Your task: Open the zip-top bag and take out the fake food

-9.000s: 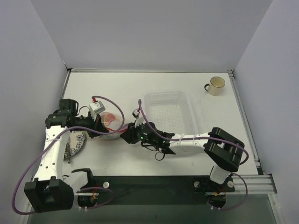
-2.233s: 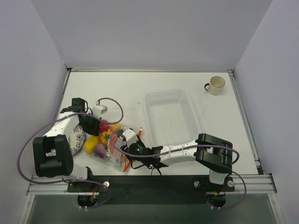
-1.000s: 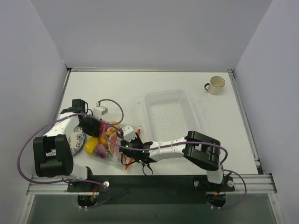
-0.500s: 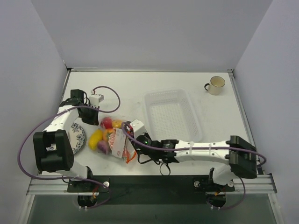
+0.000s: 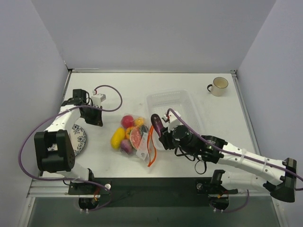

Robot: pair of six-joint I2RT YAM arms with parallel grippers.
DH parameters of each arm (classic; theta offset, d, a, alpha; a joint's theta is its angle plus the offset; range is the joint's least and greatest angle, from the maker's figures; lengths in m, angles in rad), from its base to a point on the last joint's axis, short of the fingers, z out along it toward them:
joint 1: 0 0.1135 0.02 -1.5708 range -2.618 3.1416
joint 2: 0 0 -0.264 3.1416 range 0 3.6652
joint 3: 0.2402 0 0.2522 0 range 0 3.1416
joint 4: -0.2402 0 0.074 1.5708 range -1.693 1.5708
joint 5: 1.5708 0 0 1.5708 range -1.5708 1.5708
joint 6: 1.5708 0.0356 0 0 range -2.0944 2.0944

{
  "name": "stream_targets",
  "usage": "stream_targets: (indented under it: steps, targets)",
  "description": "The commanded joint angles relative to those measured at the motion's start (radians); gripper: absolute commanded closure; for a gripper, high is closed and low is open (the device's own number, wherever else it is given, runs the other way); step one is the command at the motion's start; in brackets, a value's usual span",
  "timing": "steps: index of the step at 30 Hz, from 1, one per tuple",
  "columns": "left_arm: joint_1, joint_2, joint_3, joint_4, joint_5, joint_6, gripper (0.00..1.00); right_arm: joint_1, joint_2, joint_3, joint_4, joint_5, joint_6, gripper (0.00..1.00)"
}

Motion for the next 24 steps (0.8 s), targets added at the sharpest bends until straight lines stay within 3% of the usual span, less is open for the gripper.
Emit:
stream_targets:
  steps: [1, 3, 7, 10, 12, 15, 17, 24]
  targets:
    - [-0.054, -0.037, 0.057, -0.082, 0.103, -0.018, 0.85, -0.003, 0.020, -0.019, -0.107, 0.096, 0.062, 1.00]
    - [-0.109, -0.058, 0.045, -0.073, 0.101, -0.027, 0.84, -0.018, -0.006, -0.029, -0.107, 0.221, 0.055, 1.00]
    - [-0.192, -0.049, 0.017, -0.069, 0.101, -0.026, 0.77, -0.220, 0.043, 0.000, -0.112, 0.205, 0.032, 0.96]
    - [-0.252, -0.020, -0.001, -0.076, 0.068, -0.003, 0.69, -0.288, 0.103, 0.023, -0.110, 0.202, 0.015, 0.88]
    - [-0.288, 0.004, -0.021, -0.062, 0.019, 0.025, 0.65, -0.290, 0.137, 0.034, -0.110, 0.205, 0.004, 0.67]
    - [-0.289, 0.046, -0.046, -0.022, -0.024, 0.050, 0.64, -0.287, 0.129, 0.028, -0.112, 0.198, 0.010, 0.50]
    - [-0.286, 0.075, -0.041, 0.009, -0.029, 0.048, 0.64, -0.283, 0.116, 0.013, -0.110, 0.187, 0.016, 0.44]
    - [-0.289, 0.167, 0.026, 0.048, 0.025, 0.031, 0.64, -0.225, 0.071, -0.012, -0.112, 0.171, 0.015, 0.39]
